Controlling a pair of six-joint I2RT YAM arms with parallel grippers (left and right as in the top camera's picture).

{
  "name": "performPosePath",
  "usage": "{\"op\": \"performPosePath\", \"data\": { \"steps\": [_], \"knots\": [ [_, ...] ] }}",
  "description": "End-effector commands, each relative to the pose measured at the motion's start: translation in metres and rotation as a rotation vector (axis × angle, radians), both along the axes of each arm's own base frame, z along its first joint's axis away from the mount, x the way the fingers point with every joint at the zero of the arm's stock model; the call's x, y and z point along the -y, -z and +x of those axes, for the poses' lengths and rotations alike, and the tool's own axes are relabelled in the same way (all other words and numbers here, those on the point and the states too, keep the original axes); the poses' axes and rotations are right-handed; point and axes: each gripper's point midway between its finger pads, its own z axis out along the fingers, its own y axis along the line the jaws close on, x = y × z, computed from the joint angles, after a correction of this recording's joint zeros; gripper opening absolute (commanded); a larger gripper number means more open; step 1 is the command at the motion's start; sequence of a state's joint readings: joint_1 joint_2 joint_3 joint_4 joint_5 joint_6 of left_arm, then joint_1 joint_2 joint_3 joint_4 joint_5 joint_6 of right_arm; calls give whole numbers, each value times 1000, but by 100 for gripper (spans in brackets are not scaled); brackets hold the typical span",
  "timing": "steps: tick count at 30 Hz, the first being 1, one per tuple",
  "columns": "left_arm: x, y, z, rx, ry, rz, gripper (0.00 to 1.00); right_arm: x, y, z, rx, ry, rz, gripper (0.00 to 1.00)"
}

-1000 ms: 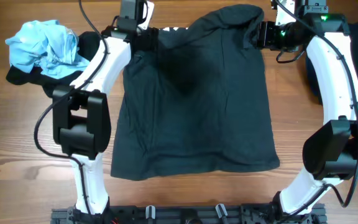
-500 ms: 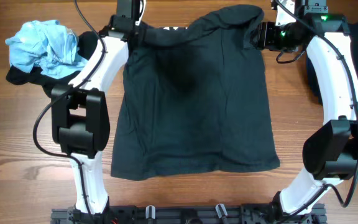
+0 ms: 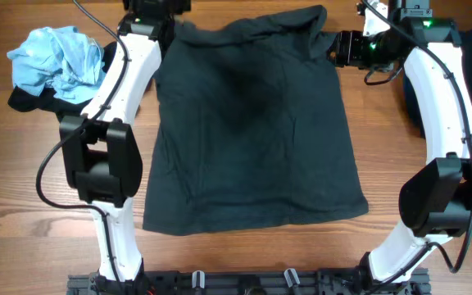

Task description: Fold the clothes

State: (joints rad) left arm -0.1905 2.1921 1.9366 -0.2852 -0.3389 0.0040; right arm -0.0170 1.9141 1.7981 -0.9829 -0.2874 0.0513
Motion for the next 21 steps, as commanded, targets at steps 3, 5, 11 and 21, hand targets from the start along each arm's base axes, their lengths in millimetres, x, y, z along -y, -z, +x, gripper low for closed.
{"op": "performPosePath", "data": {
  "steps": [3,5,11,21],
  "knots": [
    [25,43,-33,-226,61,-155,100,10,1,30,100,-17,-81,70],
    [49,46,-50,-296,151,-206,100,9,14,42,113,-41,-95,70],
    [105,54,-102,-459,260,-182,100,-8,79,81,123,-77,-140,70],
    [114,57,-113,-477,244,-109,100,-34,144,125,205,-39,-219,61]
  ]
}}
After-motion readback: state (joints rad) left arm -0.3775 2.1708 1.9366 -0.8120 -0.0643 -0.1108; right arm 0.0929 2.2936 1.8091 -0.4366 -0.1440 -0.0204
